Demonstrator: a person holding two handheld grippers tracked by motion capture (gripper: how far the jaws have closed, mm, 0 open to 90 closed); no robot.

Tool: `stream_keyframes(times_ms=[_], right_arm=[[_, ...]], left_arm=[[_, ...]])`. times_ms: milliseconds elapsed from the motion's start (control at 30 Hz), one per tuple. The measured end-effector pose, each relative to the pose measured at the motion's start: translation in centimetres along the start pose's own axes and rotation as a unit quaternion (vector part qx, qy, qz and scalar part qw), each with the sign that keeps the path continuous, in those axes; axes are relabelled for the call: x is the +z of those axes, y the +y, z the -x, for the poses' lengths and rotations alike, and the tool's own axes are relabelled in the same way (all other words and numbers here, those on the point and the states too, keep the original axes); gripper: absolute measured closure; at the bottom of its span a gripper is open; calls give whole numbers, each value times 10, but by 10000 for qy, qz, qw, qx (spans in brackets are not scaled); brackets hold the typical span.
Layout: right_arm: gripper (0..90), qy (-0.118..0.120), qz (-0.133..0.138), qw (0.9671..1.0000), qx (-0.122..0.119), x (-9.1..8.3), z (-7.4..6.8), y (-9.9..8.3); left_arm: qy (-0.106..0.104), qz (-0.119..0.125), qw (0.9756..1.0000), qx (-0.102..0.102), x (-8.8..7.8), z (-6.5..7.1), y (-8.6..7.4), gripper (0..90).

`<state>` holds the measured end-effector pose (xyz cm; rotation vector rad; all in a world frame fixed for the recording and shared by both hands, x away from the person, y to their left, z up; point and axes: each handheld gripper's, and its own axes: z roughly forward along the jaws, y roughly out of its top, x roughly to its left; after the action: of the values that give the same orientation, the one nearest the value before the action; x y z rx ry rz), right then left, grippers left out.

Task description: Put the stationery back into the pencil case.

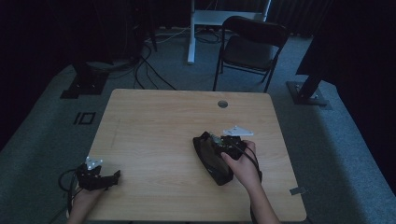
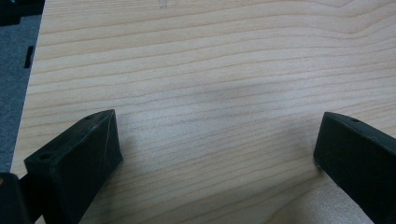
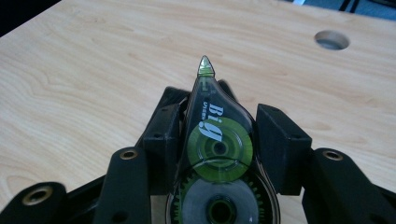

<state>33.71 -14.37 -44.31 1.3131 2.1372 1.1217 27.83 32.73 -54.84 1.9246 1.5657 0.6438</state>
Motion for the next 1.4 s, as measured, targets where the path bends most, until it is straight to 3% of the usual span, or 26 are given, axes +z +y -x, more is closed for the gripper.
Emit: stream_keyframes(times_ms=[433, 767, 1033, 1400], right_arm=[[512, -32, -422, 9989, -191, 22, -12, -8], [511, -77, -745, 9971, -122, 34, -17, -12], [511, -349, -1027, 9941, -42, 47, -17, -17], [510, -361, -1321, 9906, 8, 58, -16, -18]], left_arm=[[-1, 0, 10000, 1, 0, 0, 0, 8], [-1, 1, 10000, 0, 0, 0, 0, 8], [-1, 1, 10000, 0, 0, 0, 0, 8], [0, 1, 10000, 0, 0, 0, 0, 8]])
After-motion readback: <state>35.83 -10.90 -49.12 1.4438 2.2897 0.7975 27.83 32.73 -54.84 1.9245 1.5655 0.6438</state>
